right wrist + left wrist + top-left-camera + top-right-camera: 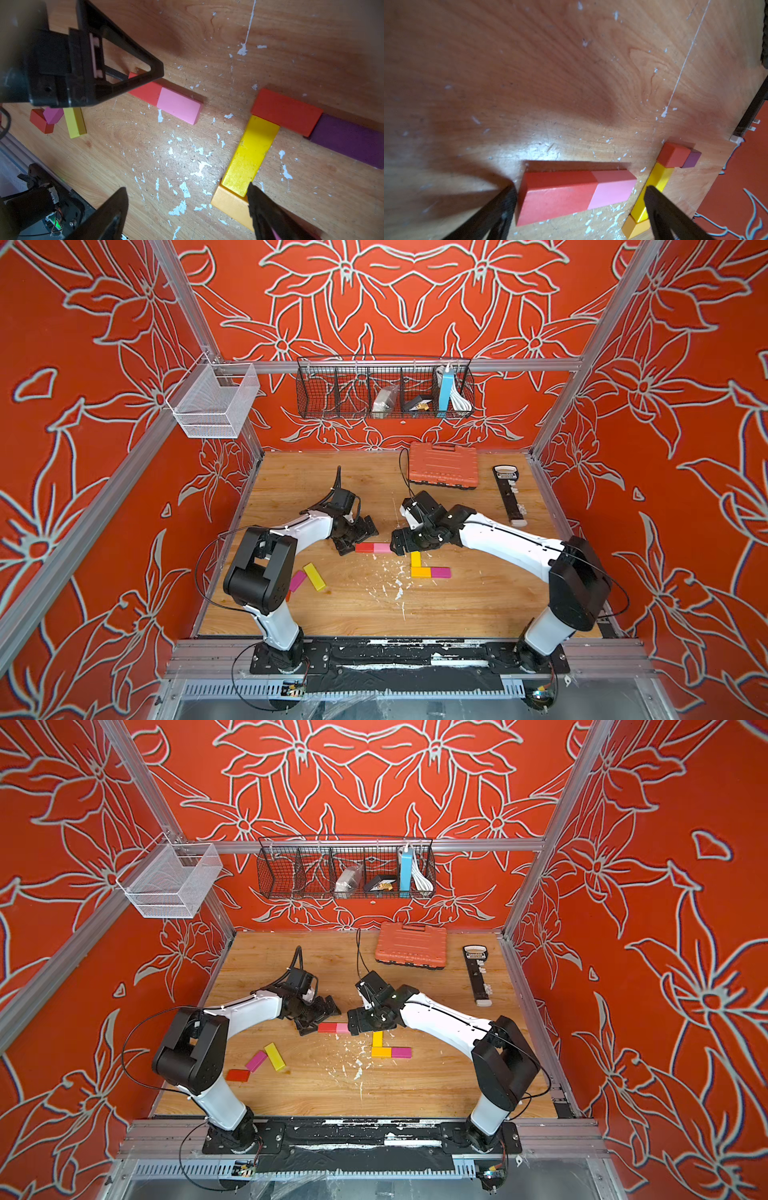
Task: Assemble the letter c with building blocks
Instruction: Assemble the building block at the center of the board, then pick up the building block from the center of the board.
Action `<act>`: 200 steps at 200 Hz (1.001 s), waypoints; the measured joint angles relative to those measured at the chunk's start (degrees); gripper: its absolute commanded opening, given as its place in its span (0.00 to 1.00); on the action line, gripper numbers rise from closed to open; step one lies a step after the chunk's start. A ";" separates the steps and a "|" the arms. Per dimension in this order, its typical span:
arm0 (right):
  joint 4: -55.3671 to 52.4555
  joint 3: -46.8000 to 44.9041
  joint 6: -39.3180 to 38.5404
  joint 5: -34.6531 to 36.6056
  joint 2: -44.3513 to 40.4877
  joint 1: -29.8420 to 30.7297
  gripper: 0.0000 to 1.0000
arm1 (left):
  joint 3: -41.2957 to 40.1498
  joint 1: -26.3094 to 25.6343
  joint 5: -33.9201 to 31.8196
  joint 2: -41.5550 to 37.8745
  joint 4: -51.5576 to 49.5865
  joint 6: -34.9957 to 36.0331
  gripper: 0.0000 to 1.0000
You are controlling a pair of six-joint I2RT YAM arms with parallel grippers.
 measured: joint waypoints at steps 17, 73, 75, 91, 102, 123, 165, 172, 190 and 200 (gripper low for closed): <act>0.39 -0.90 0.00 -0.13 -0.17 0.00 0.92 | 0.00 -0.04 -1.14 -1.07 -1.84 0.15 0.98; 1.97 -5.46 -0.17 -0.13 -3.98 -0.26 0.92 | -0.98 -0.02 -11.54 -18.14 -12.22 -0.61 0.98; 2.03 -5.66 -0.22 -0.13 -4.17 -0.26 0.92 | -1.20 -0.02 -12.31 -18.91 -12.59 -0.79 0.98; 2.45 -7.08 -0.61 -0.09 -5.49 -0.26 0.92 | -3.85 0.07 -15.52 -24.00 -15.87 -2.19 0.98; 2.45 -7.87 -1.03 -0.09 -6.27 -0.39 0.92 | -6.14 0.31 -17.59 -26.77 -18.25 -3.39 0.98; 2.40 -8.83 -1.64 -0.09 -7.98 -0.63 0.93 | -10.95 0.55 -20.98 -30.71 -22.73 -6.12 0.98; 2.47 -9.66 -2.71 -0.13 -11.04 -1.81 0.93 | -15.28 0.70 -25.70 -32.74 -27.26 -11.23 0.98; 2.47 -9.90 -2.80 -0.15 -11.45 -1.90 0.93 | -15.89 0.70 -26.32 -32.68 -27.26 -12.00 0.97; 2.45 -10.49 -2.84 -0.15 -12.20 -2.21 0.93 | -17.25 0.76 -27.12 -31.95 -27.19 -13.09 0.91; 2.43 -10.73 -2.89 -0.17 -12.48 -2.27 0.93 | -17.70 0.81 -27.50 -30.91 -26.95 -13.66 0.87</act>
